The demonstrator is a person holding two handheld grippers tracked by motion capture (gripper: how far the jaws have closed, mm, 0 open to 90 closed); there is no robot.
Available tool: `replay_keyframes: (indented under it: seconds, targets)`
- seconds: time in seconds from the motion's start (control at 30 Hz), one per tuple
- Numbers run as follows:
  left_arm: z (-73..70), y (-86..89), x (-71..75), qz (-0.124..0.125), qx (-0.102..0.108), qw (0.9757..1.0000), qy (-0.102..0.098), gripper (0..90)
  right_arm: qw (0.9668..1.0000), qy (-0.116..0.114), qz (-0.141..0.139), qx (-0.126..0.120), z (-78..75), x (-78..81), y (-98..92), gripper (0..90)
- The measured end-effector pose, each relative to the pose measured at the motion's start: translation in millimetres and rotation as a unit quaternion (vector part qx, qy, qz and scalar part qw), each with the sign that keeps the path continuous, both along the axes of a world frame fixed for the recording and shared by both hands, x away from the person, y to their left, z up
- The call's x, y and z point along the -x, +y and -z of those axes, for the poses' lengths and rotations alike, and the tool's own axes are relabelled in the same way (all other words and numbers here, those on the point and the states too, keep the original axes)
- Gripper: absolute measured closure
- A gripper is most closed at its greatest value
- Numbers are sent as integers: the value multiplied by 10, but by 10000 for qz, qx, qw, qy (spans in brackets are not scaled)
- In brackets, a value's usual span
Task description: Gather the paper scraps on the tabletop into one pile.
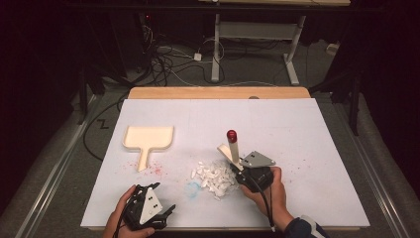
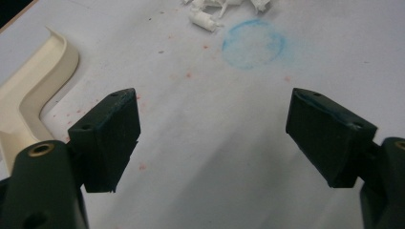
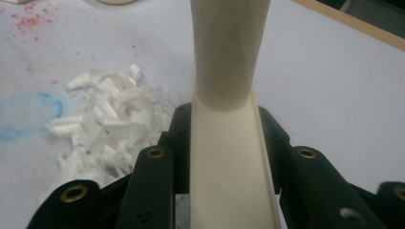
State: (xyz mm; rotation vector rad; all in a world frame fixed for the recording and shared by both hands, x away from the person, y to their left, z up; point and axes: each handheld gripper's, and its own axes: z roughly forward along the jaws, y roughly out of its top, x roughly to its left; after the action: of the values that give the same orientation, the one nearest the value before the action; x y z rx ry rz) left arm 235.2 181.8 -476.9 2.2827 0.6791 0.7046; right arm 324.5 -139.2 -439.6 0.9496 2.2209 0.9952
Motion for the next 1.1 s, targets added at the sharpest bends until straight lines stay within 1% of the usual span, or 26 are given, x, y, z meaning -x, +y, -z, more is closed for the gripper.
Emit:
replay_keyframes:
  seconds: [0.17,0.23,0.27,0.3,0.37,0.4,0.47,0.5,0.57,0.63,0.73,0.77,0.83,0.87,0.93,1.0,1.1]
  targets:
    - [4,-3,-3,-2,-18,10000,12,181,9995,100,-171,-248,-17,-11,180,678]
    - [5,-6,-2,-3,0,10000,15,182,9995,34,-191,-239,-21,-16,238,677]
    - [7,-8,-3,-6,-8,10000,19,181,9993,48,-205,-296,-25,-24,255,678]
    - [8,-10,-3,-6,-13,10000,19,182,9993,15,-198,-307,-30,-30,266,678]
    - [8,-9,-2,1,-8,10000,22,181,9995,-94,-184,-252,-59,-28,270,677]
    - [9,-8,-2,0,-10,10000,29,181,9994,-184,-167,-229,-82,-28,249,677]
    - [10,-3,-4,-4,-21,10000,36,181,9993,-277,-117,-239,-141,-33,176,677]
    - [9,-1,-4,-3,-13,10000,35,181,9991,-297,-99,-281,-175,-37,125,676]
    - [11,-1,-5,3,-11,10000,36,181,9985,-310,-175,-418,-239,-45,6,676]
    - [13,-3,-7,0,-34,10000,41,181,9984,-318,-148,-450,-286,-39,-107,676]
    - [12,-9,-7,-14,-20,10000,33,180,9988,-226,-197,-375,-322,-9,-263,677]
    - [9,-10,-9,-12,-25,10000,31,178,9991,-170,-250,-294,-334,11,-309,677]
    - [7,-14,-9,-6,-28,10000,15,178,9991,-93,-352,-213,-351,55,-396,677]
    - [6,-14,-6,-5,-32,10000,10,178,9989,-53,-447,-140,-359,77,-444,677]
    - [6,-6,-3,-7,-21,10000,13,177,9985,80,-524,-98,-366,140,-548,678]
    - [6,8,-6,-26,-12,10000,11,177,9972,221,-713,-44,-370,219,-660,678]
    - [1,13,-8,-33,-5,10000,15,177,9954,399,-864,61,-363,346,-805,678]
